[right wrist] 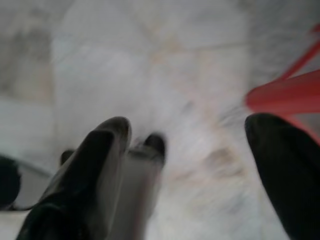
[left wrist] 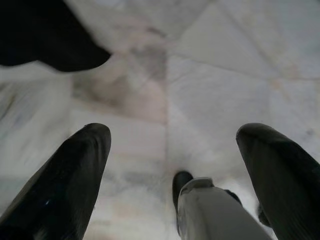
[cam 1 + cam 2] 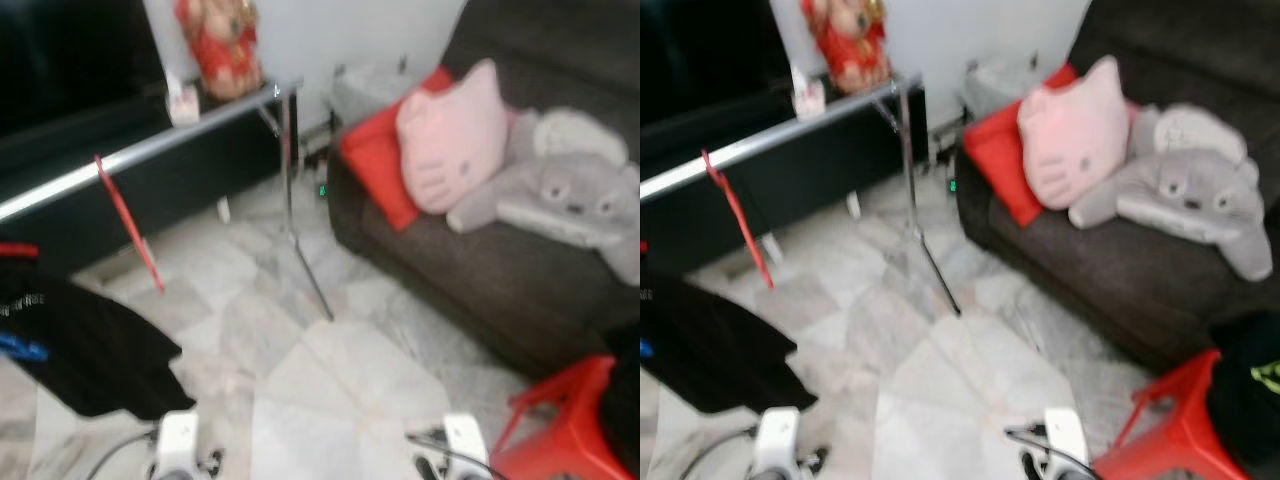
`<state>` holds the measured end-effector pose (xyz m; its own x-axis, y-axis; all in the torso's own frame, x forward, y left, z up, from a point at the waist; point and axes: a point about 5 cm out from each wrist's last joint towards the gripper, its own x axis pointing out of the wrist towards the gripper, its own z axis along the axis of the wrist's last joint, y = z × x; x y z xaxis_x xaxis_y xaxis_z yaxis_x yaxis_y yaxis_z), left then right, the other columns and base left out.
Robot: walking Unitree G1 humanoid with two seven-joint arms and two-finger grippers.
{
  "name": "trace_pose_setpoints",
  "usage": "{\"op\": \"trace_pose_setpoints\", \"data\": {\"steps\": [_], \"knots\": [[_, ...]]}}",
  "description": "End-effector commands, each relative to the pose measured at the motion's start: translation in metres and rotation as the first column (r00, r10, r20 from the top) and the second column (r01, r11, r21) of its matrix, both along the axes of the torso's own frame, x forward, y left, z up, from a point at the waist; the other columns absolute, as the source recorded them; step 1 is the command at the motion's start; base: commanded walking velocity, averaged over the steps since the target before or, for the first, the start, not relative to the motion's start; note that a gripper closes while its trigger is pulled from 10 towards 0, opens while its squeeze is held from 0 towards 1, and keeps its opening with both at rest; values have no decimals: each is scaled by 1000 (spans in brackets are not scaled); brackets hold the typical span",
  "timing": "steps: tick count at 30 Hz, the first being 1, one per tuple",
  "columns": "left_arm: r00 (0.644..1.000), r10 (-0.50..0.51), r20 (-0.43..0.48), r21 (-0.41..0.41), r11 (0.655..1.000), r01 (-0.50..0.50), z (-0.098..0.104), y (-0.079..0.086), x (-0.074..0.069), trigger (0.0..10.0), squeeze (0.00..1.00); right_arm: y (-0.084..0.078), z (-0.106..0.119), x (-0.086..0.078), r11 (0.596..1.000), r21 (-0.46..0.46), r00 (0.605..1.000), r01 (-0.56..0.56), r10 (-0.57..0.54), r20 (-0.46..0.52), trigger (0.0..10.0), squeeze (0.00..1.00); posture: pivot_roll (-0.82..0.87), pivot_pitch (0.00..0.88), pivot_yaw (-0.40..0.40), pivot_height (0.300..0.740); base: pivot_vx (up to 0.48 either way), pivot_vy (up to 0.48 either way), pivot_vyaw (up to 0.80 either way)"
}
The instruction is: Hang hanger
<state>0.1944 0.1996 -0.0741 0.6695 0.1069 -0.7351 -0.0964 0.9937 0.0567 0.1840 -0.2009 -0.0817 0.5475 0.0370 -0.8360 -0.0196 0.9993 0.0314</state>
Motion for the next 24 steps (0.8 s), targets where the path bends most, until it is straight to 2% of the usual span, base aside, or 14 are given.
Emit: {"op": "trace_pose_setpoints", "data": {"steps": [1,7,17,21,24], "knots": [[1000,-2,-15,30,1000,2,-1,8,-4,10000,0,7,-2,-1,1000,14,1000,-4,4,-3,10000,0,-12,0,0,716,0,0,-775],[1000,17,-5,20,1000,-17,0,8,-3,10000,0,7,-2,-1,1000,13,1000,-5,5,-3,10000,0,-13,0,0,716,0,-108,-770],[1000,-8,-5,37,999,8,0,7,-2,10000,0,7,-2,-3,1000,13,1000,-9,9,-7,10000,0,-14,0,1,716,0,-55,-769],[1000,-9,-2,39,999,9,0,7,-2,10000,0,7,-3,-3,1000,13,1000,-8,8,-8,10000,0,-16,0,3,716,0,-331,-769],[1000,9,7,24,1000,-9,1,7,-2,10000,0,7,-3,-4,1000,13,1000,-8,8,-8,10000,0,-17,0,4,716,0,0,-769]]}}
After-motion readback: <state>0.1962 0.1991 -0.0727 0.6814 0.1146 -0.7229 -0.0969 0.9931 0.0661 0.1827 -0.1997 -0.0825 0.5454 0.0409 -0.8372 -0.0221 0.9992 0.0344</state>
